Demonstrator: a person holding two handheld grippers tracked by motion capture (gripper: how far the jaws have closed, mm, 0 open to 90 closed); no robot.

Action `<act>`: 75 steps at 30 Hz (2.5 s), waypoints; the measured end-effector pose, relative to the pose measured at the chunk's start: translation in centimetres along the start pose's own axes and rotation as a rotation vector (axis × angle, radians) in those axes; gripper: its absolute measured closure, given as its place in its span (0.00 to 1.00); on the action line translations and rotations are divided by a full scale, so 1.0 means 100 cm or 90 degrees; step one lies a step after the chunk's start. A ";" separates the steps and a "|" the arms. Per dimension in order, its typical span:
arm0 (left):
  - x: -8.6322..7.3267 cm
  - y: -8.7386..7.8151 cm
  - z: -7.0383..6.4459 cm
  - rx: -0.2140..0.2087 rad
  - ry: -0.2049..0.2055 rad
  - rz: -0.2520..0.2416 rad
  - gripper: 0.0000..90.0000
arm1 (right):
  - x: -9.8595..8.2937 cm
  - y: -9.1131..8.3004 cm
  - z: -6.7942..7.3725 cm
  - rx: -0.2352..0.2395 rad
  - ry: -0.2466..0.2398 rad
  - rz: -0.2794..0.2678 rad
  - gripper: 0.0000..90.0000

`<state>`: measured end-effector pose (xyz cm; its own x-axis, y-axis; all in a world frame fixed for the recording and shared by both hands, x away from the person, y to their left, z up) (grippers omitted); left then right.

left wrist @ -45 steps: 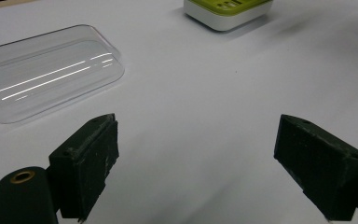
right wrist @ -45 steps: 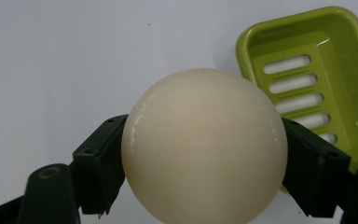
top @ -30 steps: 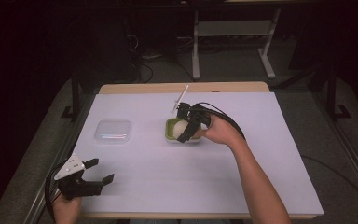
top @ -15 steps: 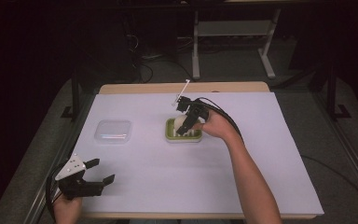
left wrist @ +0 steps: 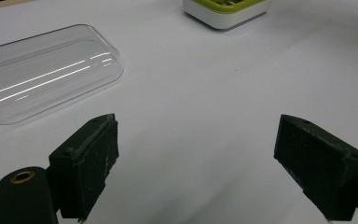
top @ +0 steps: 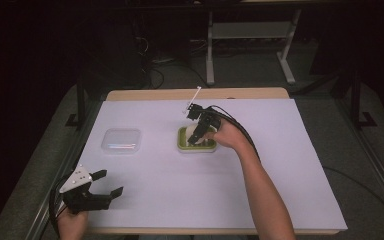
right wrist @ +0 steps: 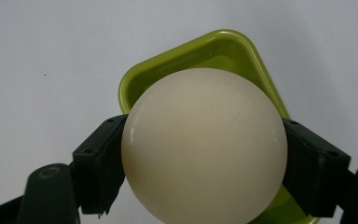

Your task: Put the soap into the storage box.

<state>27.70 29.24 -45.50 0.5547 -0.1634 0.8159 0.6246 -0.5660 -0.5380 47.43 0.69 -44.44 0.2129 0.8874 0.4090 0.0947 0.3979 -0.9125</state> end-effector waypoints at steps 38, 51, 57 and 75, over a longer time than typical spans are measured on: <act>-0.001 -0.001 0.002 0.003 0.001 0.003 0.14 | -0.008 0.018 -0.009 -0.015 0.024 0.043 0.25; 0.000 -0.001 0.002 0.003 -0.001 0.000 0.14 | -0.007 0.019 -0.010 -0.015 0.024 0.041 0.25; 0.000 -0.001 0.002 0.004 0.003 0.002 0.14 | -0.008 0.018 -0.010 -0.015 0.026 0.044 0.25; 0.000 -0.001 0.001 0.002 0.003 0.004 0.14 | -0.009 0.018 -0.009 -0.018 0.025 0.052 0.25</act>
<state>27.72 29.37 -45.50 0.5556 -0.1706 0.8137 0.6231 -0.5626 -0.5434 48.33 0.39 -46.41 0.2588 0.9064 0.3338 0.1031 0.3177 -0.9426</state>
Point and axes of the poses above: each handheld gripper's, and its own axes: y roughly forward along the jaws, x roughly out of its top, z roughly to its left, the point moved 7 cm from there along y, roughly forward along the jaws, and after that the axes turned 12 degrees about -y, right-handed, at the moved point
